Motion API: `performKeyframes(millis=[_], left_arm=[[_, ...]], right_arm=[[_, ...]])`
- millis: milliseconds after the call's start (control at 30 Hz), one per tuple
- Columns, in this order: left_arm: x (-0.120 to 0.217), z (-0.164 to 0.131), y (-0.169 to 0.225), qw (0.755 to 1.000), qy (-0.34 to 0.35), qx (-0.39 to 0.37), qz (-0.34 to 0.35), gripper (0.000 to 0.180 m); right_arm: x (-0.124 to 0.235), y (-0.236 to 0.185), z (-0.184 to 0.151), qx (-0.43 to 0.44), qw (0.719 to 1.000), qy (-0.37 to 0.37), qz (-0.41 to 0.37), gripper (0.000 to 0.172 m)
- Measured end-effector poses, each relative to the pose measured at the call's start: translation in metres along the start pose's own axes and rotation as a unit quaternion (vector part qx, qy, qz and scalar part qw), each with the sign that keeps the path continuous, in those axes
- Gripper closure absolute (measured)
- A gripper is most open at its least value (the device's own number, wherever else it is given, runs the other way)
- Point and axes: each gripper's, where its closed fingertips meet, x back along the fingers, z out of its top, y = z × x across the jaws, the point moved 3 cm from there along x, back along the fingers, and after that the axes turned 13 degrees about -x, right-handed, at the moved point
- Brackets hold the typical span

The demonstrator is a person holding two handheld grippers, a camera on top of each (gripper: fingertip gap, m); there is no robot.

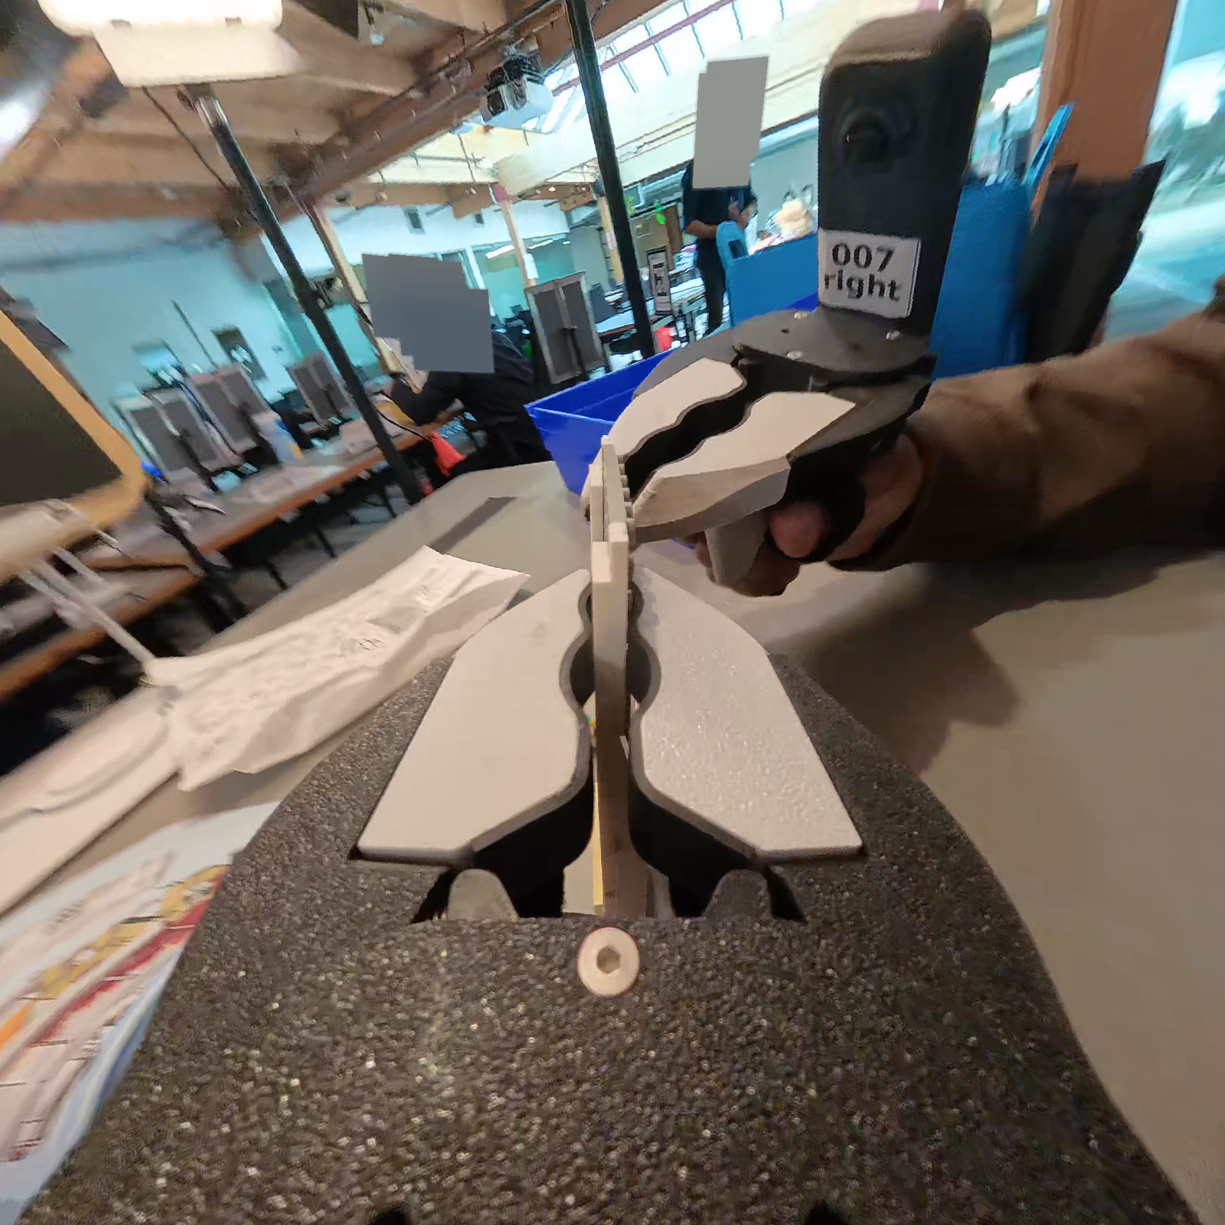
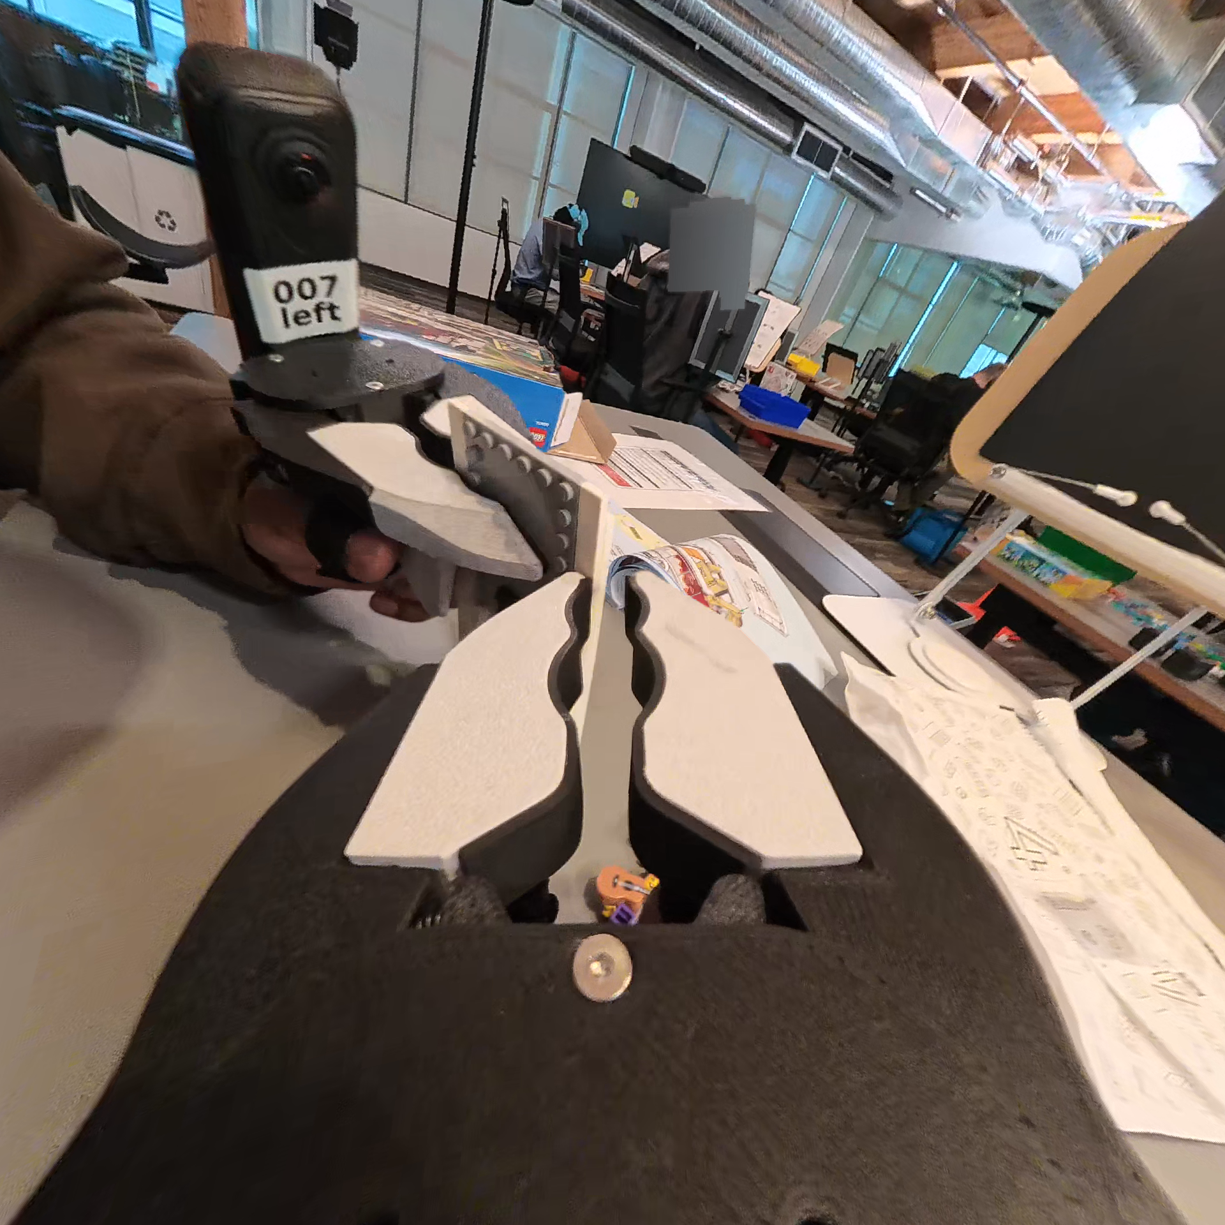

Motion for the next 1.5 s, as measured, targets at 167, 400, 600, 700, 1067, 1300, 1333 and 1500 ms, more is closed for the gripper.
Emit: performKeyframes(millis=[167,400,600,700,1067,1300,1333,1500], left_arm=[[0.000,-0.001,0.004,0.992,-0.021,-0.123,0.031,0.177],[-0.001,-0.005,0.005,0.992,-0.024,-0.118,0.024,0.177],[-0.001,-0.003,0.002,1.000,-0.005,0.015,-0.007,0.177],[0.001,-0.002,-0.007,0.986,0.025,0.163,-0.033,0.177],[-0.003,-0.018,-0.008,0.953,0.013,0.292,-0.081,0.177],[-0.002,-0.023,-0.016,0.913,0.040,0.394,-0.094,0.176],[-0.001,-0.023,-0.019,0.907,0.048,0.408,-0.090,0.176],[0.005,-0.026,-0.033,0.880,0.082,0.463,-0.067,0.176]], right_arm=[[-0.001,-0.004,-0.004,0.033,0.999,-0.006,0.002,0.161],[-0.002,-0.008,-0.003,0.064,0.998,-0.004,-0.003,0.159],[-0.002,-0.008,-0.001,0.065,0.998,-0.002,-0.007,0.158],[-0.001,-0.006,-0.002,0.057,0.998,-0.006,-0.008,0.157],[-0.001,-0.001,-0.004,0.073,0.997,-0.022,-0.019,0.150],[0.000,0.004,-0.006,0.055,0.998,-0.030,-0.019,0.149],[-0.001,0.004,-0.008,0.053,0.998,-0.036,-0.017,0.149],[-0.007,-0.003,-0.019,0.058,0.996,-0.069,-0.003,0.149]])
